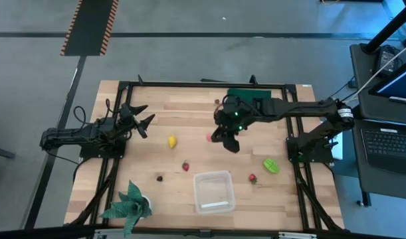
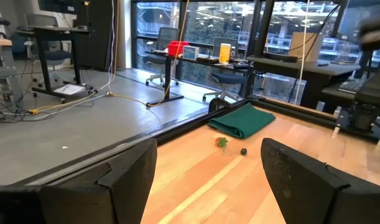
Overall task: Pick and placing Produce into tupperware
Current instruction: Put the black cherry into the transparent bin
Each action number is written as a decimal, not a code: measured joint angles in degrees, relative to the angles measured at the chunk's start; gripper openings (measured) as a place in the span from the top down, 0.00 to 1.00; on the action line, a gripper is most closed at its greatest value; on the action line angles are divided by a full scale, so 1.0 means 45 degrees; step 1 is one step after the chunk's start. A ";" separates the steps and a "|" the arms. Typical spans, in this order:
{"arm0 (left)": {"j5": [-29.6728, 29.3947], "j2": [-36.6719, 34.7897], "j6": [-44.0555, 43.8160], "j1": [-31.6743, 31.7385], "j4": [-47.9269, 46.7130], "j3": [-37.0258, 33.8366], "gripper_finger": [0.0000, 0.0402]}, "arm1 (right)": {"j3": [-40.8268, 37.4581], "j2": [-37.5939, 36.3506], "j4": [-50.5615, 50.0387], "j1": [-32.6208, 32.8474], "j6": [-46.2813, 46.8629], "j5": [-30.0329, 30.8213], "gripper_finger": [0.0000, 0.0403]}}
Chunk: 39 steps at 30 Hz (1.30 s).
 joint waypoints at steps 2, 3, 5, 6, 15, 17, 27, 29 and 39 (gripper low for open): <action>0.0000 0.0002 0.0000 0.0003 0.0000 0.0000 0.30 | 0.0384 -0.0009 -0.0004 0.0634 -0.0117 0.0506 0.72; 0.0000 -0.0001 0.0000 0.0002 0.0000 0.0000 0.30 | 0.0552 -0.0009 -0.0018 0.0925 -0.0320 0.0658 0.73; 0.0000 -0.0003 0.0000 0.0002 0.0000 0.0000 0.30 | 0.0792 -0.0009 -0.0026 0.1463 -0.0504 0.0831 0.73; 0.0000 -0.0001 0.0000 0.0005 0.0000 0.0000 0.30 | 0.0850 -0.0013 -0.0017 0.1704 -0.0571 0.0866 0.73; 0.0000 0.0002 0.0000 0.0000 -0.0009 0.0000 0.30 | 0.0865 0.0512 -0.0315 0.3448 -0.0657 0.0929 0.71; 0.0000 -0.0003 0.0000 0.0005 -0.0006 0.0000 0.30 | 0.0865 0.0871 -0.0307 0.3779 -0.0651 0.0929 0.72; 0.0002 -0.0003 -0.0008 0.0003 -0.0039 0.0000 0.30 | 0.0855 0.3773 -0.0372 0.4753 -0.0707 0.0912 0.69; 0.0001 -0.0001 -0.0006 0.0005 -0.0039 0.0000 0.30 | 0.0855 0.4279 -0.0349 0.4730 -0.0707 0.0929 0.70; 0.0005 0.0002 -0.0049 0.0004 -0.0093 -0.0004 0.30 | 0.0855 0.6367 -0.0414 0.4785 -0.0338 0.1046 0.67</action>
